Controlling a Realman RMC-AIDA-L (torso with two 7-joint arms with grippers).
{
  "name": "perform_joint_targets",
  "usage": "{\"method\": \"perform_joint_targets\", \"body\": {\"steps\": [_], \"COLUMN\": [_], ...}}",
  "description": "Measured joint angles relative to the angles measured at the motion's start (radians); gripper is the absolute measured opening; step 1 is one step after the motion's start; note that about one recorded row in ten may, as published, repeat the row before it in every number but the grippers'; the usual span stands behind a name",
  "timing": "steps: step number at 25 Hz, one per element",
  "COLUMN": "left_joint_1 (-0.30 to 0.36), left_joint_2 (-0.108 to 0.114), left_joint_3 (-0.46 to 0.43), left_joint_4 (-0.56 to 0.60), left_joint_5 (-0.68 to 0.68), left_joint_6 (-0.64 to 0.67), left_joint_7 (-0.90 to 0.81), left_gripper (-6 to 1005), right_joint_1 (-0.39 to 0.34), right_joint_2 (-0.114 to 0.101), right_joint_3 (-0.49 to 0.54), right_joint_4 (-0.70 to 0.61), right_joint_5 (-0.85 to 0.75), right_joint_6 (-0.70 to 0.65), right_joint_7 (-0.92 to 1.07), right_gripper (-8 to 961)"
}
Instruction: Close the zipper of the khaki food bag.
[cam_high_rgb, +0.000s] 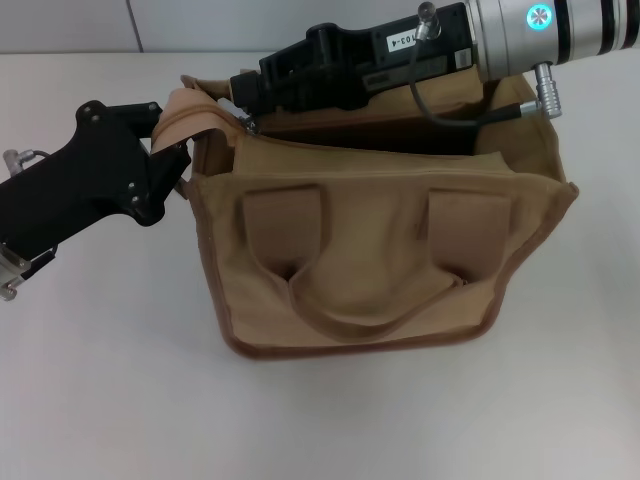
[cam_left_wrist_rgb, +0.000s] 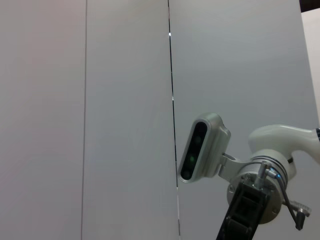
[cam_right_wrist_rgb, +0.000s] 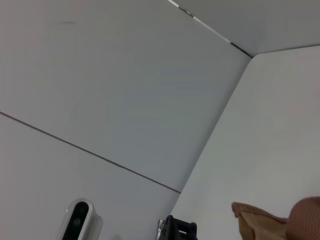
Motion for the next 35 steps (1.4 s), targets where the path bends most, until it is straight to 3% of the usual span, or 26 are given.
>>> {"method": "perform_joint_targets", "body": {"steps": [11, 25, 35], "left_joint_1": [0.005, 0.013, 0.014], "left_joint_2": [0.001, 0.001, 0.001], "left_joint_3": [0.000, 0.000, 0.000], "left_joint_4": [0.000, 0.000, 0.000], "left_joint_5": [-0.003, -0.004, -0.006], "left_joint_6": [0.004, 0.008, 0.011], "left_joint_7": [-0.001, -0.001, -0.002], "left_gripper": [-1, -2, -2], "right_joint_1": [-0.002, -0.044, -0.070], "right_joint_2": [0.010, 0.006, -0.031], "right_joint_3": [0.003, 0.006, 0.000], "right_joint_4": [-0.002, -0.005, -0.038], "right_joint_5": [0.001, 0.051, 0.047], "right_joint_6": [-0.017, -0.042, -0.106], "right_joint_7": [-0.012, -0.033, -0.022], "right_gripper": [250, 250, 249]}}
